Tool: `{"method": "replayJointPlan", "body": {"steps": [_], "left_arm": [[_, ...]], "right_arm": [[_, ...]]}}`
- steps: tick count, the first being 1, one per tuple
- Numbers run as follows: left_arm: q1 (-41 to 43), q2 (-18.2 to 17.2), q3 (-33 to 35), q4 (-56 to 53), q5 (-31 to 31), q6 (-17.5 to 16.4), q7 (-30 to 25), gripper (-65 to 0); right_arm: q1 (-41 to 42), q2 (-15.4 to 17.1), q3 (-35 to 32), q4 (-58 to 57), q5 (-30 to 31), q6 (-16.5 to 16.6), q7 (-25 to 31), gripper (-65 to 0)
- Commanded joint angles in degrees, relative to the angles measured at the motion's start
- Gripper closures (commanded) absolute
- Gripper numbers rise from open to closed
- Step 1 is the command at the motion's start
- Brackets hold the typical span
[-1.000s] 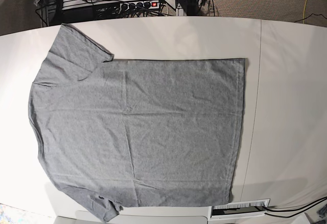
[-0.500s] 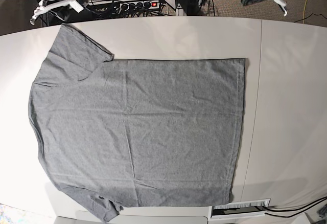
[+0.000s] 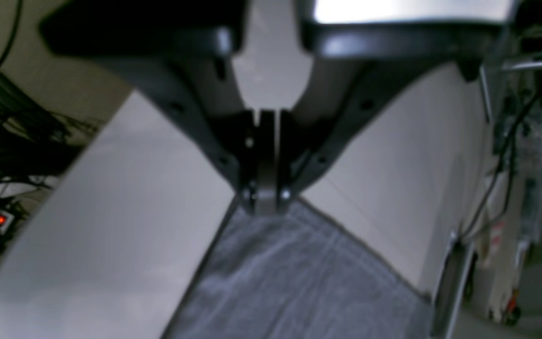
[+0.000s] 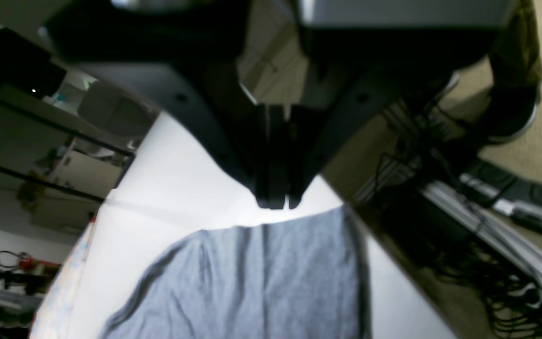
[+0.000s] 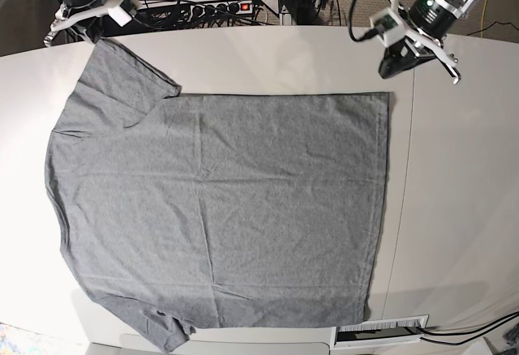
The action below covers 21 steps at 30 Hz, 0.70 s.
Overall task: Fold the T-shirt properly
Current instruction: 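Move both grippers down to the shoulder corners of the grey T-shirt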
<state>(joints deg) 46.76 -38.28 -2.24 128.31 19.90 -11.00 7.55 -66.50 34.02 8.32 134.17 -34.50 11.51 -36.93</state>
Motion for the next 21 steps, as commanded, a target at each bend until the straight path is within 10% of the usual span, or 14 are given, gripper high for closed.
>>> {"method": "replayJointPlan", "body": {"steps": [1,5,10,21], "left_arm": [[-0.8,-0.5,-0.2,-0.2,-0.6,-0.4,-2.6,0.0],[-5.1,-0.8,0.7,-6.0,0.4,-3.8,-6.2,-0.8],[-11.8,-0.9,7.5,-12.1,4.3,-3.7,-7.2,-19.9],[-23.4,-0.9,19.7,-22.8,11.5,-0.1,-5.0,-20.9]], "right_arm": [[-0.3,0.3,0.4,0.8,-0.1,0.7,0.8,-1.3],[0.3,0.2,0.4,0.8,1.7,1.5,1.0,-21.5],[1.4,0.3,0.4,0.8,2.1,1.6,0.9,-21.7],[1.6,0.3,0.4,0.8,2.1,1.5,0.6,-21.7]]}}
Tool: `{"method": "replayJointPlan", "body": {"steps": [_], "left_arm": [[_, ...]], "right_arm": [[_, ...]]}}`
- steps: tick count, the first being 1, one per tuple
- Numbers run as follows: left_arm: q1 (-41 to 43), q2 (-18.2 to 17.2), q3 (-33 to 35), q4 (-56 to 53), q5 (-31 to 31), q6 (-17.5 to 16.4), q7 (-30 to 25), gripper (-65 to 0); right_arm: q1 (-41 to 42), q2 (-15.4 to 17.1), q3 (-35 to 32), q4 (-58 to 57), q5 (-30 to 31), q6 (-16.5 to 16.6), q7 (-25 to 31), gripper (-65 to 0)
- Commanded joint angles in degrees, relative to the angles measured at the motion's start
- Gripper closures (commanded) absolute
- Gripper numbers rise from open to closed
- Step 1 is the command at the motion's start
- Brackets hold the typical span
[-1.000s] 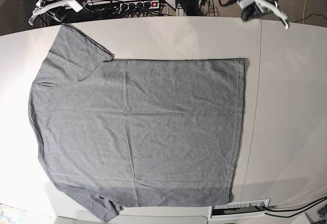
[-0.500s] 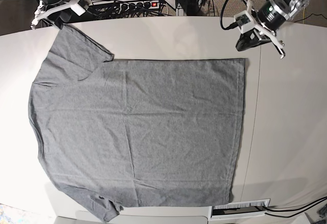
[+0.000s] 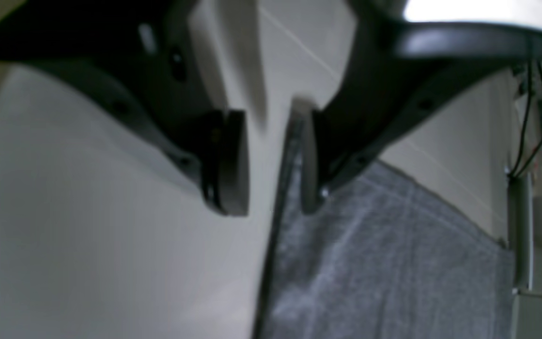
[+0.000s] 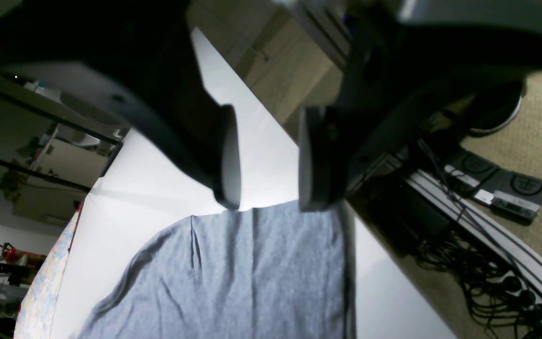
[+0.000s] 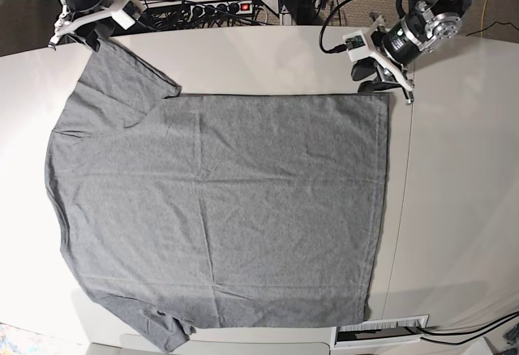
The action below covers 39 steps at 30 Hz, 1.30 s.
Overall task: Fold the T-shirt properly
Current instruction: 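Move both grippers down to the shoulder corners of the grey T-shirt, then grasp the shoulder corners with both grippers and pull them apart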
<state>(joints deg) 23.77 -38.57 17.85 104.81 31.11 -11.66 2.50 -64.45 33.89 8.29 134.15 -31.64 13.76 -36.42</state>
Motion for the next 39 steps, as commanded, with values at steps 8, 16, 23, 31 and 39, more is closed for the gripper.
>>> {"method": "replayJointPlan", "body": {"steps": [8,16,23,31,39], "left_arm": [[-7.0,-0.7,3.3,-9.4,1.7,1.6,0.3,-20.9],[-7.6,-3.7,3.4,-10.7,1.3,1.5,0.7,-13.4],[-7.6,-5.9,3.4,-10.7,0.2,1.3,1.7,-9.4],[-7.6,-5.9,3.4,-10.6,-0.7,-1.6,1.7,0.0],[-7.2,-7.5,3.4,-4.9,-1.6,-1.5,4.7,-27.9]], "right_arm": [[-0.2,0.4,0.4,0.9,-0.9,-0.7,-0.1,-21.7],[-0.1,0.4,0.4,0.9,-1.0,-0.7,-0.1,-21.7],[1.0,0.4,0.4,0.9,-1.0,-0.7,-0.9,-21.7],[1.4,0.4,0.4,0.9,-1.0,-0.7,-1.4,-21.7],[1.4,0.4,0.4,0.9,-1.0,-0.7,-1.3,-21.7]]}}
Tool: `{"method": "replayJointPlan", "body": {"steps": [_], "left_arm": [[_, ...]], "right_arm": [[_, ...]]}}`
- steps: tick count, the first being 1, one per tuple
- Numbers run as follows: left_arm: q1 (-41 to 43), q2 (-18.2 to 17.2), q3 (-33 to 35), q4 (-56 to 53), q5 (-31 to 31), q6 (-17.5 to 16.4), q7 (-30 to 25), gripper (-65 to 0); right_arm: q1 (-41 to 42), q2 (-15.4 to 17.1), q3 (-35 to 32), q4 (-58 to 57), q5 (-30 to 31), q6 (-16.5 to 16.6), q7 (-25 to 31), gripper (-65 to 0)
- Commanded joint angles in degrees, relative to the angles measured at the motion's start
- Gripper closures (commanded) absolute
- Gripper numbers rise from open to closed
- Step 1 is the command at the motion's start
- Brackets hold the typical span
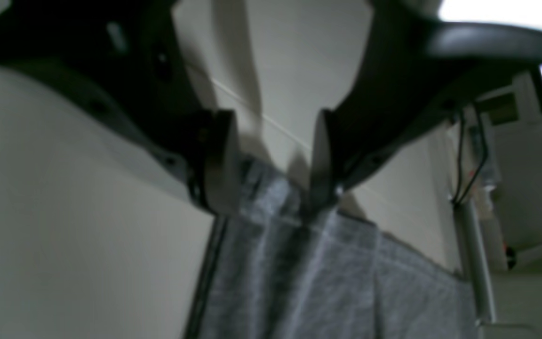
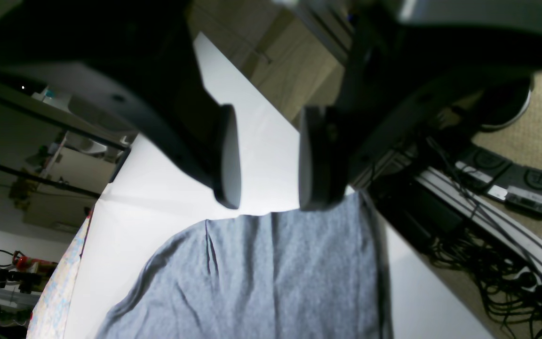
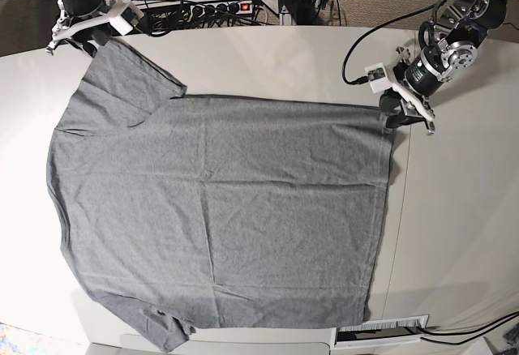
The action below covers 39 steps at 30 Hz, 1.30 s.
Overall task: Fold the T-shirt properly
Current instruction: 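Grasp the shoulder corners with both grippers and pull them apart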
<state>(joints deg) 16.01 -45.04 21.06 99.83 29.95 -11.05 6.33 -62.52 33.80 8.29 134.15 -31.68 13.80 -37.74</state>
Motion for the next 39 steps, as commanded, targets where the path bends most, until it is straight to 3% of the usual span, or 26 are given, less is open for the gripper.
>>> {"method": "replayJointPlan", "body": {"steps": [1,3,7,14,22,30,39], "left_arm": [[0.7,-1.7,0.2,1.0,-0.4,-2.2,1.6,-27.9],[1.0,-3.4,0.2,2.3,-0.4,-3.2,2.3,-27.9],[1.3,-7.3,0.2,2.6,-1.6,-9.2,1.4,-27.9],[0.5,-8.9,0.2,2.6,-3.6,-11.6,-1.9,-27.9],[0.0,-7.6,0.2,2.6,-3.6,-10.8,-3.3,-27.9],[-1.6,-3.4,0.2,1.0,-3.0,-8.9,-3.2,-27.7],[-6.3,-3.0,0.2,-5.4,-3.1,-8.9,-3.4,-26.5]], "right_arm": [[-0.5,0.5,0.4,0.9,-0.9,-0.8,-0.1,-21.7],[-0.5,0.5,0.4,0.9,-0.9,-0.8,-0.1,-21.7],[-0.5,0.5,0.4,0.9,-0.9,-0.8,-0.1,-21.7],[-0.5,0.5,0.4,0.9,-0.9,-0.8,-0.4,-21.7],[-0.4,0.5,0.4,0.9,-1.6,-0.8,-0.9,-21.7],[-0.3,0.5,0.4,0.9,-1.8,-0.8,-1.4,-21.7],[-0.3,0.5,0.4,0.9,-1.8,-0.8,-1.5,-21.7]]}}
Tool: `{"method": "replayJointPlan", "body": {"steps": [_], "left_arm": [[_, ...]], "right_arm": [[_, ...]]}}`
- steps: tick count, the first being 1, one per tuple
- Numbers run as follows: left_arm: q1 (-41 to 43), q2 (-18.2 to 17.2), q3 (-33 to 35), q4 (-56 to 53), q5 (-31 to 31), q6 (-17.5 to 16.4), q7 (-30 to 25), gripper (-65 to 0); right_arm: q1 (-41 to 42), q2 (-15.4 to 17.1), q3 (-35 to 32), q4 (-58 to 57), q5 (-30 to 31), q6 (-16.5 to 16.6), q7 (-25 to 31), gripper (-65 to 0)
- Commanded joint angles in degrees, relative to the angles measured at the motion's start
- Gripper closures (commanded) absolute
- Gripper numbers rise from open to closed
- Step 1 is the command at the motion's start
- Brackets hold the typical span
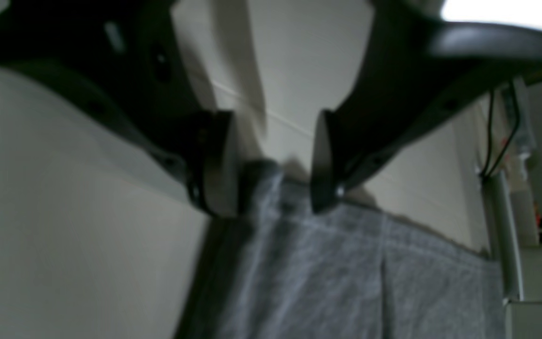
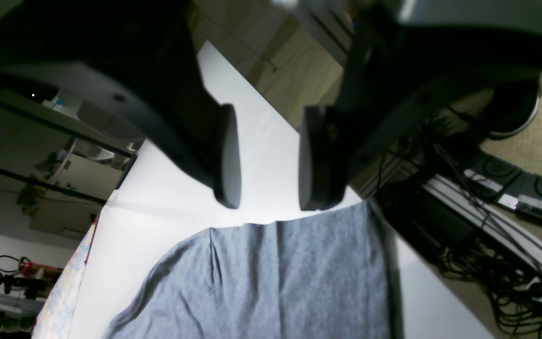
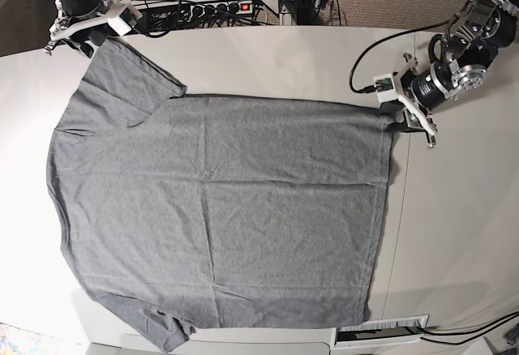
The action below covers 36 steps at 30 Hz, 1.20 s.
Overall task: Fold the T-shirt properly
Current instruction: 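Grasp the shoulder corners with both grippers and pull them apart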
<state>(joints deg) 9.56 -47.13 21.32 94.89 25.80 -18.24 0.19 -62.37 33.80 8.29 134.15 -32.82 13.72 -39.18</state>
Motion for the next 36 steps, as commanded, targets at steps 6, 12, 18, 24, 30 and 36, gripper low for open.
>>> {"method": "replayJointPlan", "body": {"steps": [6,12,18,24,30,36], "left_arm": [[-0.1,-0.2,-0.1,-0.7,-0.2,-2.1,2.3,-18.3],[0.0,2.5,-0.1,-0.7,-0.2,-4.3,2.4,0.0],[0.6,1.6,-0.1,0.6,-1.5,-4.3,10.2,0.0],[7.0,-3.0,-0.1,4.3,0.7,-2.3,10.5,0.0],[11.9,-6.3,-0.1,4.8,3.1,2.8,11.1,0.0],[13.7,-8.0,-0.1,4.8,3.1,3.7,14.3,0.0]], "right_arm": [[-0.5,0.5,0.4,0.9,-0.7,-0.7,0.0,-21.7],[-0.5,0.5,0.4,0.9,-1.8,-0.9,0.0,-21.7],[0.3,0.5,0.4,0.9,-1.7,-0.9,0.0,-21.7],[2.7,0.5,0.4,0.9,-1.7,-0.9,-0.3,-21.6],[2.8,1.7,0.4,0.9,3.9,2.2,-0.5,-21.7],[2.8,2.4,0.4,0.9,12.9,9.9,0.1,-31.4]]}}
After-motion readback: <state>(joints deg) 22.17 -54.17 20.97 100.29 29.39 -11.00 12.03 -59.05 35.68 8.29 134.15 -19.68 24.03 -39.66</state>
